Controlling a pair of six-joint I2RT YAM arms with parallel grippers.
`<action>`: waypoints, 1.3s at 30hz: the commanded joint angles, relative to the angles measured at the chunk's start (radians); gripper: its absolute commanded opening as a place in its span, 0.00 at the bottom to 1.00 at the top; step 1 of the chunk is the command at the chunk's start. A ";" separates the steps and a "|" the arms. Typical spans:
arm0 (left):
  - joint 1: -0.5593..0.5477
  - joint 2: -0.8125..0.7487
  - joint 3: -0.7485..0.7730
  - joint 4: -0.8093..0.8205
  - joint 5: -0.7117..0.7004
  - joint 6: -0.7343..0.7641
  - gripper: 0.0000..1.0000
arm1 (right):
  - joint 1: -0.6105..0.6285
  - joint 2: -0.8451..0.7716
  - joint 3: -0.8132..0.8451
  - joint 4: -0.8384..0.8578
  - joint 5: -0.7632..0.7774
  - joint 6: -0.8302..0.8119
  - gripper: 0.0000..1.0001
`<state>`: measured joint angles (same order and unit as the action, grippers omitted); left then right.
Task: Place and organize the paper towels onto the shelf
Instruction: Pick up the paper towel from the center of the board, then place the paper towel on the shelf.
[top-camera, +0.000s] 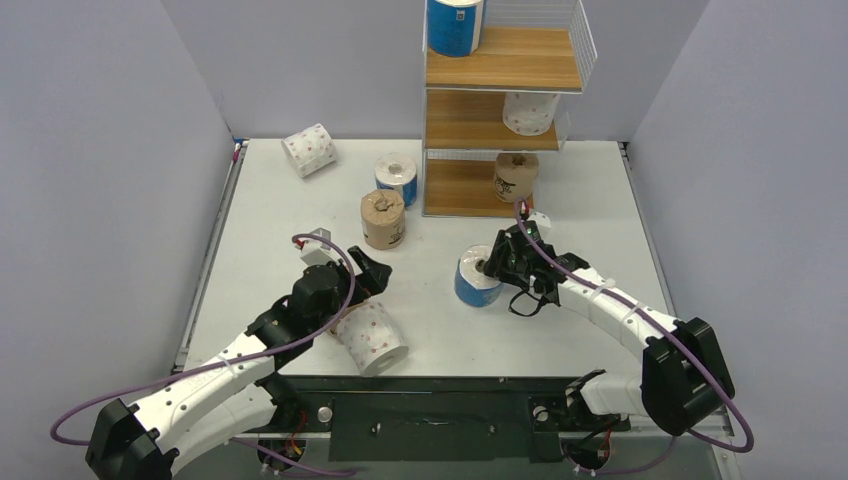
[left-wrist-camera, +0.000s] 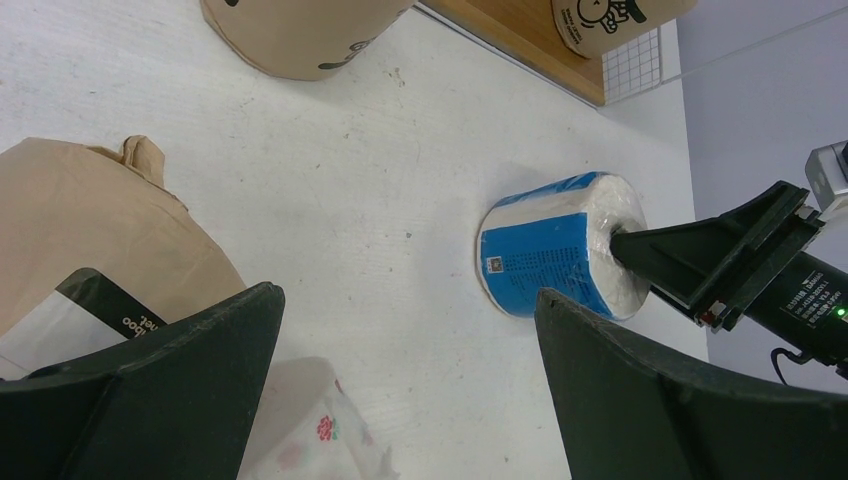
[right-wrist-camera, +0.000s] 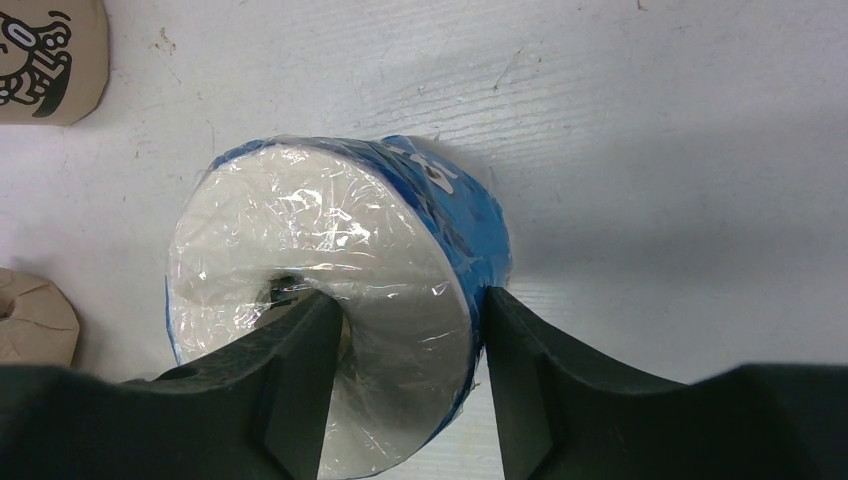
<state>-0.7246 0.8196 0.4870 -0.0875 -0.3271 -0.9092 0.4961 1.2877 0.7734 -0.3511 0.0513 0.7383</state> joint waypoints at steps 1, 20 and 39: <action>0.006 -0.002 0.049 0.061 0.013 0.001 0.96 | -0.008 -0.011 -0.020 0.007 0.003 0.008 0.46; 0.007 0.116 0.341 0.157 -0.041 0.129 0.96 | -0.046 -0.254 0.419 -0.318 0.121 -0.092 0.38; 0.008 0.461 0.726 0.580 0.195 0.488 0.96 | -0.159 0.002 1.150 -0.389 0.150 -0.090 0.39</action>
<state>-0.7235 1.2411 1.1450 0.2882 -0.2474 -0.5575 0.3538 1.2419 1.8076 -0.7921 0.1818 0.6365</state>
